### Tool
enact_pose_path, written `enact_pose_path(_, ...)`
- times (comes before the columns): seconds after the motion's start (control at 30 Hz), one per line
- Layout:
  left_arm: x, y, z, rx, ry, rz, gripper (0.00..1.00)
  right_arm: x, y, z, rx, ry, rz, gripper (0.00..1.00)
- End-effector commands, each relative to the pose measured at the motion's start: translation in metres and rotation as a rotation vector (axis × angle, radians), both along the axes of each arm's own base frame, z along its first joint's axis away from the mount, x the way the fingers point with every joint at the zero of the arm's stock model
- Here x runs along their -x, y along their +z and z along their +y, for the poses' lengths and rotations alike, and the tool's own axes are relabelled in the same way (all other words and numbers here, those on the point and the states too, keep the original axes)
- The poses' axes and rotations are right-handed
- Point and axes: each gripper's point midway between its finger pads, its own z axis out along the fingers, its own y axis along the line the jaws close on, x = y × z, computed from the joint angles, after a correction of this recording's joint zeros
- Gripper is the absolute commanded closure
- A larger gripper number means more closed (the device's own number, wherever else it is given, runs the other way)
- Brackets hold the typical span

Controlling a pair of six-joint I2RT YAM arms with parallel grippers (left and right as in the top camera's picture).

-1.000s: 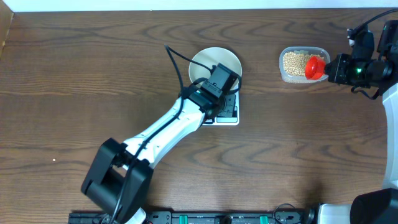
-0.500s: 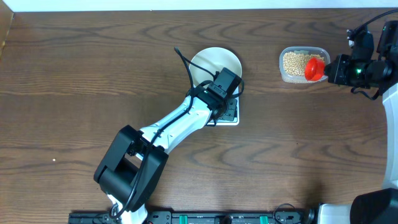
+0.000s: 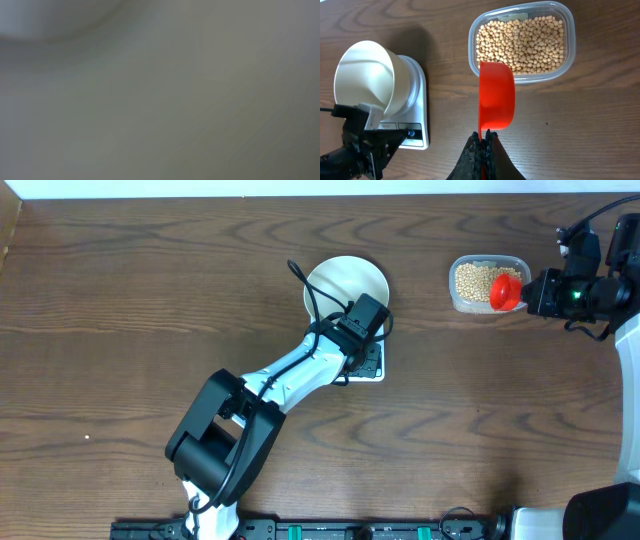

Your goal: Scoop item into bowl and weigh 50g on scale

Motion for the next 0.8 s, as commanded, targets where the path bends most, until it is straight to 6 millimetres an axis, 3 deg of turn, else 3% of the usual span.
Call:
enact_pose_path(0.0,0.002,-0.014,0.006,-0.039,-0.007,0.019,0.93,-0.002,0.003,-0.002,0.013,0.016,-0.011,0.99)
enact_pose_path(0.2,0.001,-0.009,0.005,-0.031,-0.007,0.008,0.93,-0.002,0.003,-0.001,0.012,0.016,-0.01,0.99)
enact_pose_path(0.47,-0.012,0.024,0.005,-0.024,-0.02,-0.093,0.92,-0.002,0.003,-0.001,0.012,0.016,-0.009,0.99)
enact_pose_path(0.77,-0.012,0.027,0.005,-0.022,-0.02,-0.098,0.93,-0.001,0.003,-0.001,0.011,0.016,-0.006,0.99)
